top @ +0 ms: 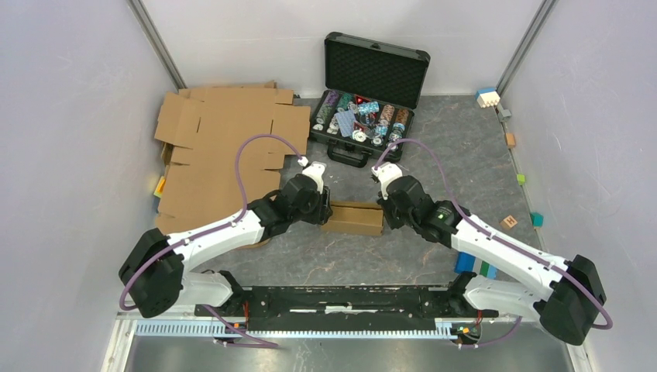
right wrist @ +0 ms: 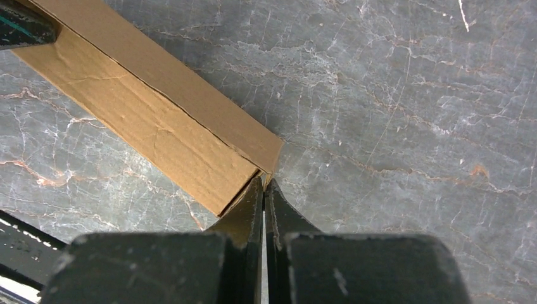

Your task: Fold the paper box

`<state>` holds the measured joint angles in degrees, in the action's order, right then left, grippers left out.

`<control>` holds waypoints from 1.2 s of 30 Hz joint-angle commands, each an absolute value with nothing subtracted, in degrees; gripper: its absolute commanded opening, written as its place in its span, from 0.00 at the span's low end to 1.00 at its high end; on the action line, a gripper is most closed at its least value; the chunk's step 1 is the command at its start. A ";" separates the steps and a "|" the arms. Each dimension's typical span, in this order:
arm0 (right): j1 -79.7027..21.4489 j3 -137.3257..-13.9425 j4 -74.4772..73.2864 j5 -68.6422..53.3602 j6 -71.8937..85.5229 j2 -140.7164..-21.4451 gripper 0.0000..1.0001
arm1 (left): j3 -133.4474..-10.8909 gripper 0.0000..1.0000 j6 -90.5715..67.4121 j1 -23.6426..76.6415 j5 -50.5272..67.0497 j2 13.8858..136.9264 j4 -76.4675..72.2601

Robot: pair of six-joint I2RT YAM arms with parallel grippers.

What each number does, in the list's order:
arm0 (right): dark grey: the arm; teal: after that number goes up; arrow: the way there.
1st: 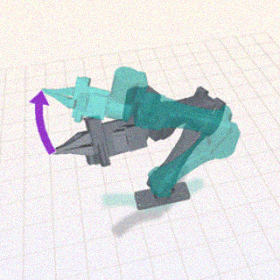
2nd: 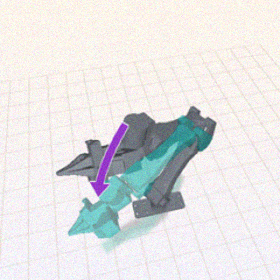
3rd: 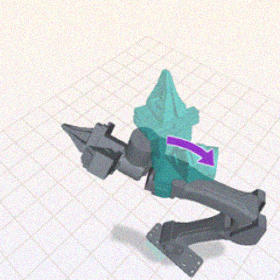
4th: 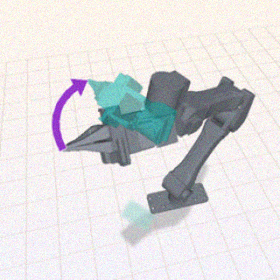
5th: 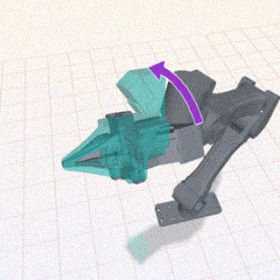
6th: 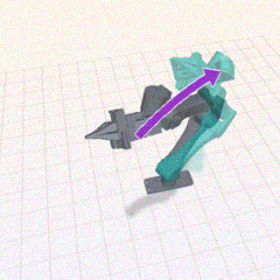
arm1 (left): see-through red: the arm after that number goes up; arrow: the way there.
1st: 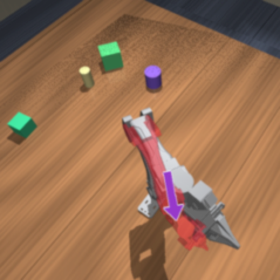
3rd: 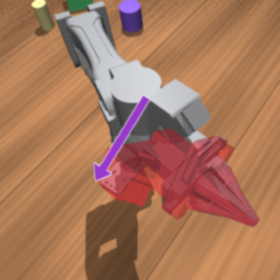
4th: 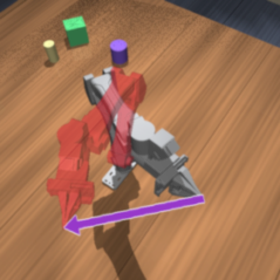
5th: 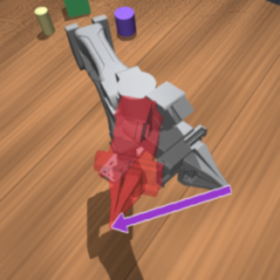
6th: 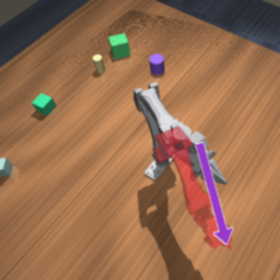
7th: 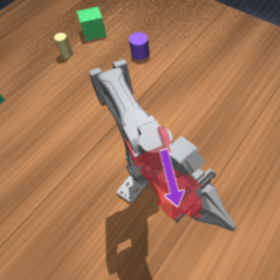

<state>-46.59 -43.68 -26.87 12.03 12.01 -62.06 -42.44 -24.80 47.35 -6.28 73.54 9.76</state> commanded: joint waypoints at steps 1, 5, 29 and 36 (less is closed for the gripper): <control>-46.76 -47.20 -24.96 8.38 16.14 -62.61 0.00 | -43.16 0.47 -26.18 48.23 -7.96 75.27 12.54; -46.74 -47.15 -24.65 8.93 18.63 -62.19 0.00 | -43.24 0.48 -26.45 48.90 -9.39 74.98 13.09; -46.58 -52.41 -29.97 11.49 33.94 -65.04 0.00 | -43.85 0.47 -27.20 51.57 -14.08 75.02 14.66; -45.76 -54.59 -32.96 11.00 36.09 -66.49 0.00 | -44.12 0.46 -27.33 52.63 -15.60 74.91 15.12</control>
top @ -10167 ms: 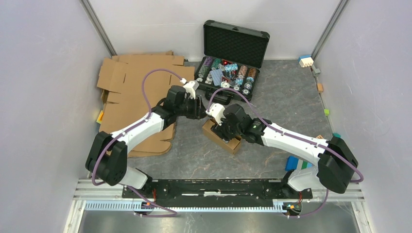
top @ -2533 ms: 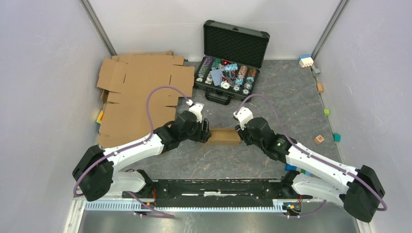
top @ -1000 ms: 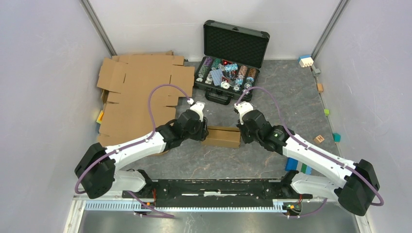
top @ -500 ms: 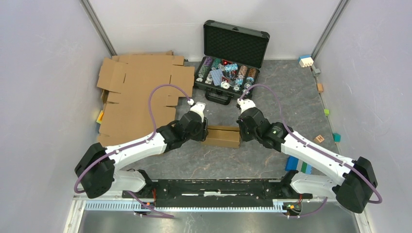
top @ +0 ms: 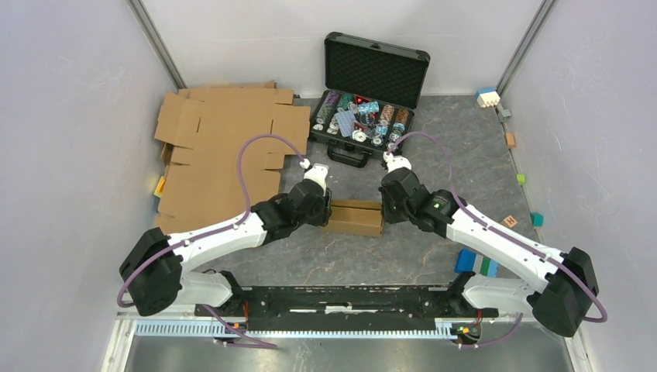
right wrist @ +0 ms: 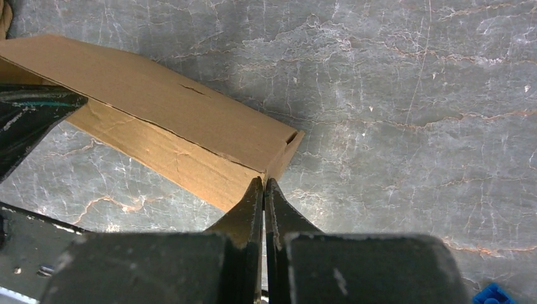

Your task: Fold the paper box

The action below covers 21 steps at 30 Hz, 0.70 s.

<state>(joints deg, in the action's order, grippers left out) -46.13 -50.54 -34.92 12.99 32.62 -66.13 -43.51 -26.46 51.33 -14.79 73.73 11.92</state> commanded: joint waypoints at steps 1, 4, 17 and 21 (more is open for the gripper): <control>-45.60 -55.02 -33.39 10.86 36.42 -66.96 0.00 | -44.12 0.46 -27.26 52.85 -15.79 74.93 15.20; -45.10 -56.90 -35.82 11.76 36.53 -68.46 0.00 | -44.46 0.46 -27.36 53.64 -17.25 75.25 15.79; -40.15 -59.72 -38.69 5.19 33.88 -72.44 0.00 | -45.77 0.46 -27.41 55.65 -20.01 76.77 16.87; -38.81 -60.04 -39.39 3.42 34.17 -72.84 0.00 | -46.05 0.46 -27.36 56.04 -20.30 77.13 16.87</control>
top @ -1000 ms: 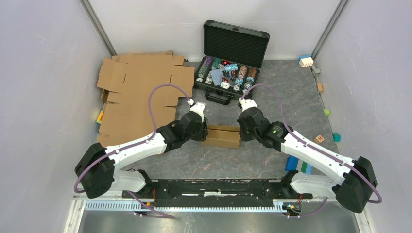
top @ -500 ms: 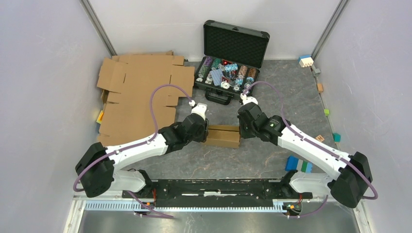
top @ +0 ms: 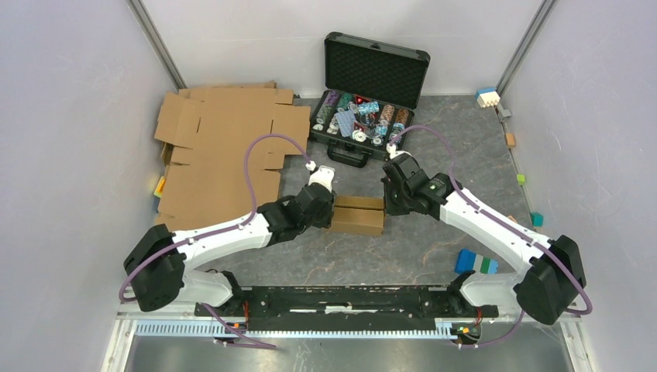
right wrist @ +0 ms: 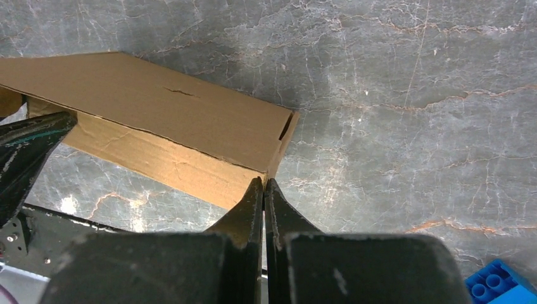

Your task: Fold the paper box

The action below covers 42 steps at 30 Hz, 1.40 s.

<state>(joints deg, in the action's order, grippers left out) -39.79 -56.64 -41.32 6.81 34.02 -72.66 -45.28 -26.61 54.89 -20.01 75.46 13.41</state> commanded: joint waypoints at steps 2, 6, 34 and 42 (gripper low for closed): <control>-37.79 -60.32 -39.91 2.38 34.44 -73.40 0.00 | -46.22 0.47 -27.38 56.16 -20.52 77.47 16.83; -36.19 -60.83 -41.04 0.31 36.28 -74.35 0.00 | -46.54 0.46 -27.56 56.55 -20.99 77.75 16.87; -39.30 -47.95 -33.82 3.55 42.50 -67.20 0.00 | -47.55 0.46 -28.39 57.22 -21.38 78.97 17.75; -43.45 -47.64 -35.24 10.07 42.11 -66.36 0.00 | -47.74 0.46 -28.52 57.22 -21.31 79.26 18.02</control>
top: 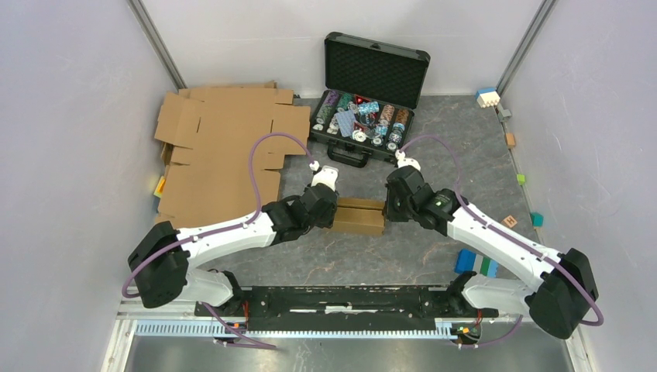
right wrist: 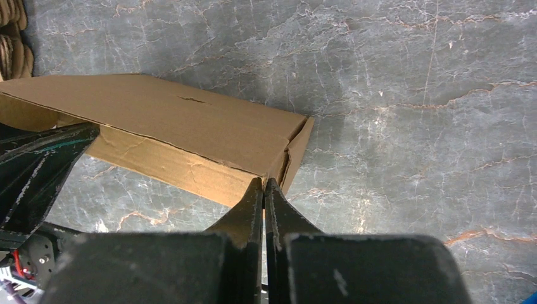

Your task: Fold the paper box

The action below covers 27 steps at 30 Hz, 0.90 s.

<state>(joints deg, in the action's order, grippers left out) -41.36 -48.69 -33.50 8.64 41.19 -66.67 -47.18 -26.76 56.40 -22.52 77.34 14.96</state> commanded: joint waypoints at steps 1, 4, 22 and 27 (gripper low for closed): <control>-43.79 -47.58 -35.62 10.56 42.11 -66.45 0.00 | -47.81 0.46 -28.54 57.22 -21.29 79.20 18.02; -45.04 -46.98 -35.64 11.35 41.97 -66.28 0.00 | -47.81 0.46 -28.55 57.21 -21.36 79.26 18.09; -45.96 -52.11 -41.48 16.79 40.00 -66.13 0.00 | -48.08 0.46 -28.73 57.30 -21.36 79.56 18.48; -45.92 -53.85 -42.53 17.15 39.14 -66.61 0.00 | -48.16 0.46 -28.67 57.33 -21.45 79.49 18.46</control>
